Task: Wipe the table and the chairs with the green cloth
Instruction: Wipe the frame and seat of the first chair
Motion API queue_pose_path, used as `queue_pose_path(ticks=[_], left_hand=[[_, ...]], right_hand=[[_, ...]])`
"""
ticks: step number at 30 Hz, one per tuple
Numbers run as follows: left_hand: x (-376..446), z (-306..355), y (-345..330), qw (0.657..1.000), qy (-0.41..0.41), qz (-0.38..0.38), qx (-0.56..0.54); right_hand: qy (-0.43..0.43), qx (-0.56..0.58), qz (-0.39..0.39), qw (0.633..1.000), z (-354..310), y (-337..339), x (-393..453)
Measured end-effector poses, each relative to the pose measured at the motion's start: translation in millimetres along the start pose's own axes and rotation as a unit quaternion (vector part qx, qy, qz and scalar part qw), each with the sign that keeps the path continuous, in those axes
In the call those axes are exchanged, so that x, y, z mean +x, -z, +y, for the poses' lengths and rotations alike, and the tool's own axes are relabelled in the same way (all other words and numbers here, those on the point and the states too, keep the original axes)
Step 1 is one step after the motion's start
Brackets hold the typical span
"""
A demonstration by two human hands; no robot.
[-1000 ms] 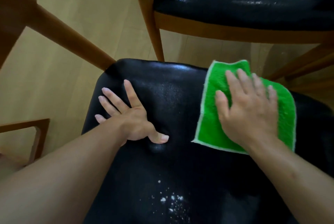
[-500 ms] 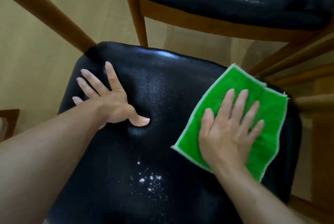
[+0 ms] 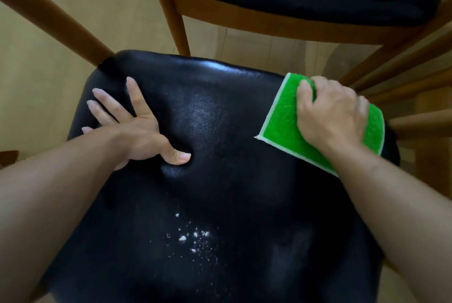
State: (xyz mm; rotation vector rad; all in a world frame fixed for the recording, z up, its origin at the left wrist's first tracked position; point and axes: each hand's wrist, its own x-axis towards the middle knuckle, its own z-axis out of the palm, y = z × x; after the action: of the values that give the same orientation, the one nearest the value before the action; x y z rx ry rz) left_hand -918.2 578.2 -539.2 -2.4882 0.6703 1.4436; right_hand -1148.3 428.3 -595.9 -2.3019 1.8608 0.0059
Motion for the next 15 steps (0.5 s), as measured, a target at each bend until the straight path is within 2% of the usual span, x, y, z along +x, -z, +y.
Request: queue_pose_path(ticks=[3,8,11,15], left_hand=[[-1.3,1.5,1.7,1.000,0.005,-0.005,0.003],[-3.5,2.5,4.1,1.000,0.012,-0.006,0.025],[-4.1,0.7,5.4,1.000,0.011,-0.010,0.017],[-2.0,0.2,3.6,1.000,0.006,-0.005,0.014]], right_hand=[[-0.035,0.031,0.020,0.999,10.3,1.4,-32.4],[-0.098,-0.004,-0.047,0.994,19.1,2.4,-94.2],[-0.115,-0.030,-0.078,0.990,6.7,0.4,-92.2],[-0.145,-0.009,-0.078,0.986,-23.2,-2.6,-58.1]])
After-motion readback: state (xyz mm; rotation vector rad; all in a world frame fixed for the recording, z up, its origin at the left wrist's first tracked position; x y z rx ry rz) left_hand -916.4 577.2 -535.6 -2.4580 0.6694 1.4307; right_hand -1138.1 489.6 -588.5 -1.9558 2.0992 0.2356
